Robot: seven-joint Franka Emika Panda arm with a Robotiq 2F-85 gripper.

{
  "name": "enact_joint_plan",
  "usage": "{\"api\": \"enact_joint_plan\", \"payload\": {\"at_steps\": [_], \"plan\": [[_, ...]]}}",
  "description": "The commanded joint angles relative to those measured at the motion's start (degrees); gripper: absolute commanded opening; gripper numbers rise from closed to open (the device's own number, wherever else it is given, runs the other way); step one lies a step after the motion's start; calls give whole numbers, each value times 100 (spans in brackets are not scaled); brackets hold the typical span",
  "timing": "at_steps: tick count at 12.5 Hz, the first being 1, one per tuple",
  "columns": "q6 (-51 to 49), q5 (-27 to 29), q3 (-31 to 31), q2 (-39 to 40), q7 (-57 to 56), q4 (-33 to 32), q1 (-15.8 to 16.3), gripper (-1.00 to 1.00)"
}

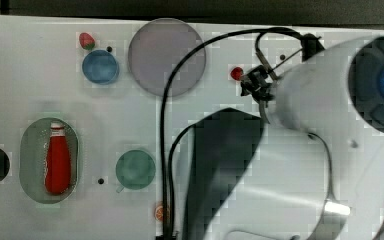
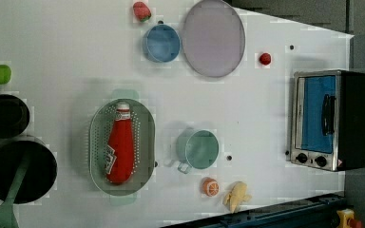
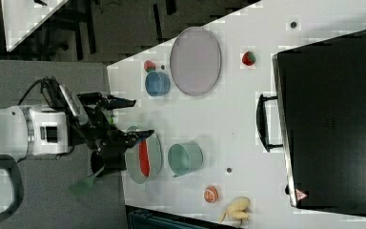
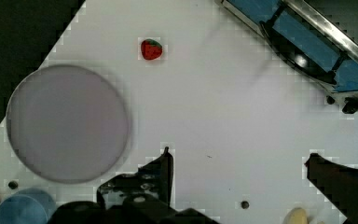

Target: Pick Ketchup from the table and place it in strainer.

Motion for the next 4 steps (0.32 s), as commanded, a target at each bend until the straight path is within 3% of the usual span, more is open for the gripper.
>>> {"api": "enact_joint_plan", "payload": {"at_steps": [1, 4], "plan": [[-63, -173, 309, -7, 662, 138, 444, 100], [-168, -167, 388, -14, 765, 140, 476, 100]]}}
